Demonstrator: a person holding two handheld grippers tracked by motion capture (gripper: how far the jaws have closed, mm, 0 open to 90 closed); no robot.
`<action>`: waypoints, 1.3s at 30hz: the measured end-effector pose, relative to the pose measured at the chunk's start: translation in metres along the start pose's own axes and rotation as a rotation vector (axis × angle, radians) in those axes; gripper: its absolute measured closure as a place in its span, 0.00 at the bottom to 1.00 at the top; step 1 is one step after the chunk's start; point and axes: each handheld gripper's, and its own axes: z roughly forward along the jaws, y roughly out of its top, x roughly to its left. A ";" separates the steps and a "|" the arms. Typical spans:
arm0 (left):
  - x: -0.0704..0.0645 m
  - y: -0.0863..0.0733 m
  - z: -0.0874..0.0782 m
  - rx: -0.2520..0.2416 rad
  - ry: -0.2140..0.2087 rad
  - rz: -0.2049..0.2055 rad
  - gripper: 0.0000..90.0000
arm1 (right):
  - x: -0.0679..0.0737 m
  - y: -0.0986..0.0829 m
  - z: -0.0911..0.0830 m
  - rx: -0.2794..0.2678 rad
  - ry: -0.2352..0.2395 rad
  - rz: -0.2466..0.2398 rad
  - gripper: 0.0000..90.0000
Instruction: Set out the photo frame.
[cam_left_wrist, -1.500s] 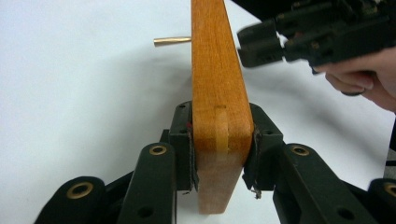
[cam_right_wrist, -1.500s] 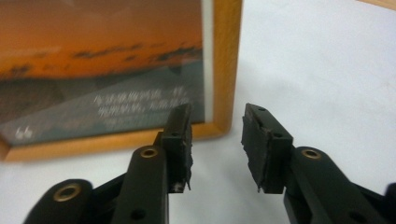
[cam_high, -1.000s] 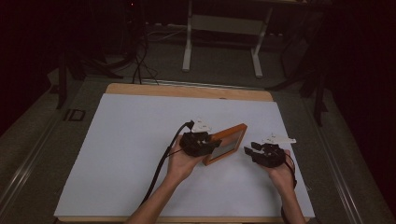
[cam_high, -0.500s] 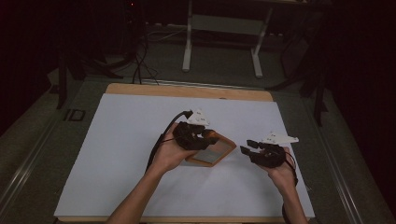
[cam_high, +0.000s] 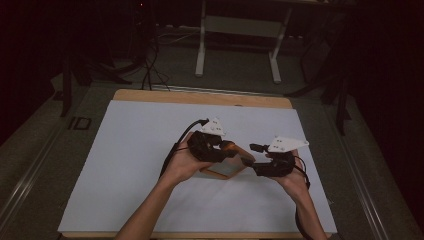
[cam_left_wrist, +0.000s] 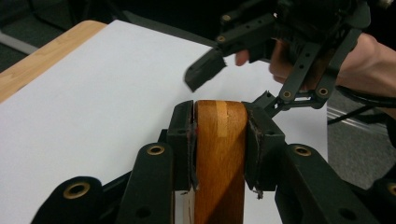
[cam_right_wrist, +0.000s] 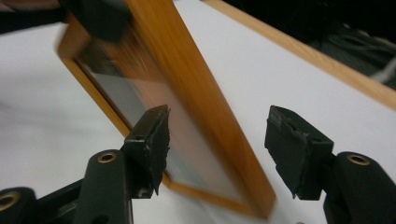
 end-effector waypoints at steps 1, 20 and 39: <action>0.000 0.000 0.000 0.001 -0.001 0.003 0.75 | 0.000 0.003 0.002 -0.009 0.012 -0.005 0.43; 0.011 0.005 0.003 0.016 -0.021 -0.041 0.65 | 0.001 0.016 0.015 -0.035 0.138 -0.074 0.67; 0.022 -0.012 -0.018 -0.134 -0.015 -0.110 0.38 | -0.004 0.003 0.000 -0.031 0.077 -0.070 0.76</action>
